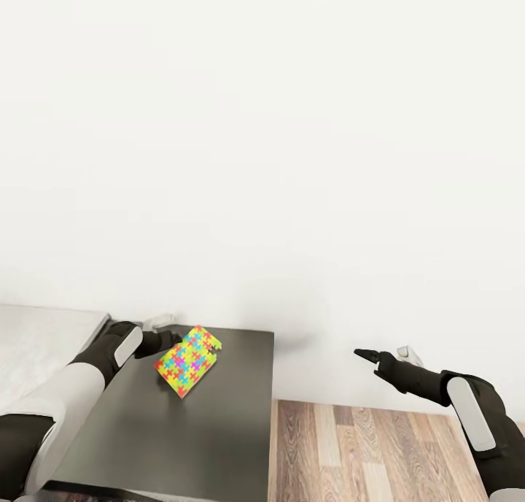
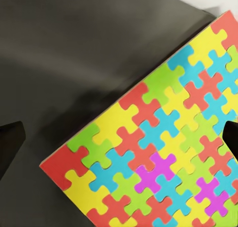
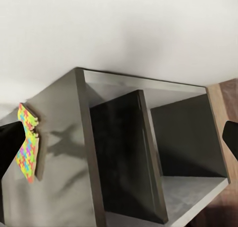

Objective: Put all the toys in the child's room - the three board games (two on the bed and one on the table), the two jigsaw puzzles on the table, and the tennis ball on the table - inside the toy box on the table in the child's room.

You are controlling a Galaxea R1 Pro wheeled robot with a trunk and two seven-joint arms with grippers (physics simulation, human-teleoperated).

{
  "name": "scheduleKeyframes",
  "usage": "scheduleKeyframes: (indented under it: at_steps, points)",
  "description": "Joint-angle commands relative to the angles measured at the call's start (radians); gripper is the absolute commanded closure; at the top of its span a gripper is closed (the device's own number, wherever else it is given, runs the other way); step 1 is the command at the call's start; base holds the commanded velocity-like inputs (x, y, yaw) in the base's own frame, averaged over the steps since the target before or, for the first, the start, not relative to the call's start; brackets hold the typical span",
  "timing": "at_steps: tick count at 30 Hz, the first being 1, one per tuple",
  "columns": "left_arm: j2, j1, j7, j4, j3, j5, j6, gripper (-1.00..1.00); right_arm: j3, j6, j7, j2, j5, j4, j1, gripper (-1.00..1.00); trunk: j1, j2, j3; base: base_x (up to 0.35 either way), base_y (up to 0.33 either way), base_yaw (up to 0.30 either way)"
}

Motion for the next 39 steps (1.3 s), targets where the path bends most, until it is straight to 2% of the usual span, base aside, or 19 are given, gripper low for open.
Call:
scheduleKeyframes:
  at_steps: [1,39]
  points:
    - [0.001,-0.001,-0.002,-0.001,-0.004,-0.001,0.004,-1.0,-0.002,0.004,0.009,0.0,0.009,0.0,-0.001,-1.0,0.001,-0.002,-0.004,0.0,0.0,0.0]
    - [0.003,0.001,-0.002,-0.001,-0.004,-0.001,0.002,-1.0,-0.002,0.004,0.011,0.0,0.009,-0.001,0.0,-1.0,0.001,-0.002,-0.063,0.0,0.0,0.0]
